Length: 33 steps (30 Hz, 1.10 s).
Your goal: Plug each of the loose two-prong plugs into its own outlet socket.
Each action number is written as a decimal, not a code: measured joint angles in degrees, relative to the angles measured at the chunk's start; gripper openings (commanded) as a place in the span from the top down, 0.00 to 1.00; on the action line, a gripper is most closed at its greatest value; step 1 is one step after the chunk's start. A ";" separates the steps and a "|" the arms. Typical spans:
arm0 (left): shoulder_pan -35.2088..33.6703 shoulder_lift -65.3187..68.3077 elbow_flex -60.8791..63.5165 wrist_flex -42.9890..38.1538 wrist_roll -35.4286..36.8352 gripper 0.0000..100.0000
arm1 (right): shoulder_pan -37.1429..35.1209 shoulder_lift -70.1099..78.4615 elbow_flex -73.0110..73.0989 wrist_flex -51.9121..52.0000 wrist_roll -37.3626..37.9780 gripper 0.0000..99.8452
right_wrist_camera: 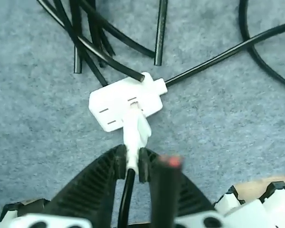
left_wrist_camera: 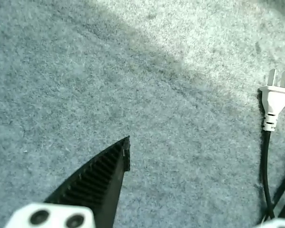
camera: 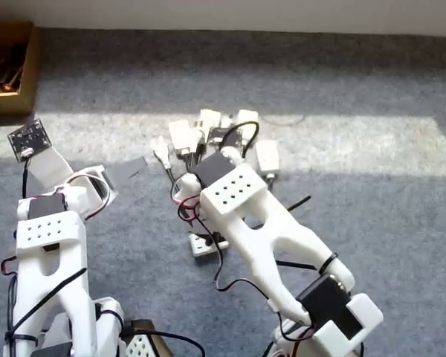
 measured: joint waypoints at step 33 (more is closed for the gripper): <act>0.00 0.00 0.00 0.00 0.00 0.44 | 3.60 0.00 0.00 0.97 1.05 0.99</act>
